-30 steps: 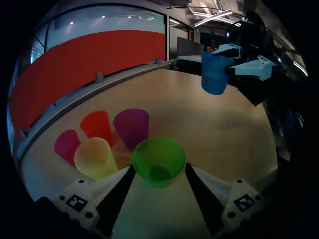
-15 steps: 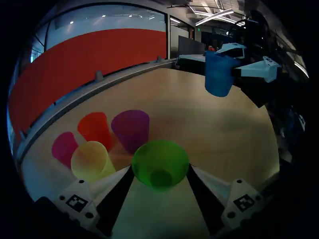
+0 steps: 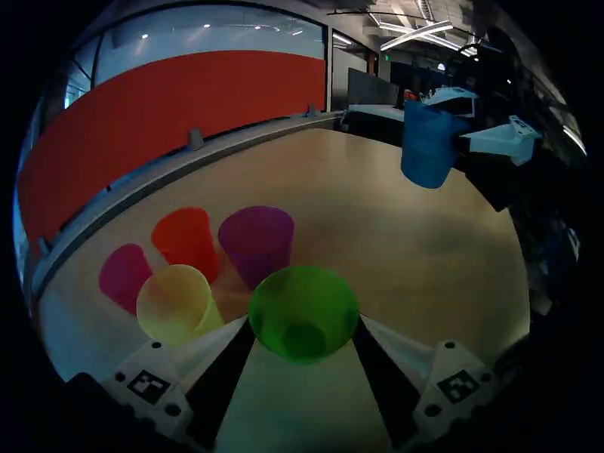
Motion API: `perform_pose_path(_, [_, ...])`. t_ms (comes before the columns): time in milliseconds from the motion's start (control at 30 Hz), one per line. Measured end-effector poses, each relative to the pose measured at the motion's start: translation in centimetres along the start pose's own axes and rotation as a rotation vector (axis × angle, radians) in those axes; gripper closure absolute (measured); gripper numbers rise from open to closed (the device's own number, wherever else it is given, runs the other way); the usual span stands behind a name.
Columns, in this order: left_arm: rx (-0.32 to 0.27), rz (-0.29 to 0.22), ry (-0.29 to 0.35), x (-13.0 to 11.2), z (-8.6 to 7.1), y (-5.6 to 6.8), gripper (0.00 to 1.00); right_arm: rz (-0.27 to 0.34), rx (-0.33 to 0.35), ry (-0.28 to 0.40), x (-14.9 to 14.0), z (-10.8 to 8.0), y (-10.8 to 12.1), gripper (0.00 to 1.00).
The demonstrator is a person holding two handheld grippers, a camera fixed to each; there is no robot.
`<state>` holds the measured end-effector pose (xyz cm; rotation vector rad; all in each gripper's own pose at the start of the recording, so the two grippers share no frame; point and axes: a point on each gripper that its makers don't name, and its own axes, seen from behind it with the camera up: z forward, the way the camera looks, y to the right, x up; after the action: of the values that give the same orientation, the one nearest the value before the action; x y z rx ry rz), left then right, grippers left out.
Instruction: Pour water
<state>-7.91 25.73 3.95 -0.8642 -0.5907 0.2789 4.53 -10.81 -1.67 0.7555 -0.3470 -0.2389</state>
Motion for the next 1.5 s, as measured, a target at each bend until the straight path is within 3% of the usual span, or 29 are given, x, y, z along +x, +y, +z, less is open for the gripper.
perform_pose_path(267, [-0.007, -0.004, 0.019, 0.2, -0.9, 0.2, 0.14, -0.001, -0.003, 0.004, 0.4, -0.1, 0.0, 0.09])
perform_pose_path(500, [0.012, -0.008, 0.076, 1.5, -2.8, -0.2, 0.14, -0.005, -0.007, 0.015, 0.9, -0.1, -0.1, 0.09])
perform_pose_path(1167, [0.11, -0.004, 0.289, 6.9, -10.3, -2.8, 0.14, -0.014, -0.003, 0.075, 3.8, -0.1, -1.2, 0.09])
perform_pose_path(1500, [0.148, 0.004, 0.35, 8.3, -13.5, -3.9, 0.14, -0.021, 0.0, 0.106, 5.4, 0.0, -1.7, 0.09])
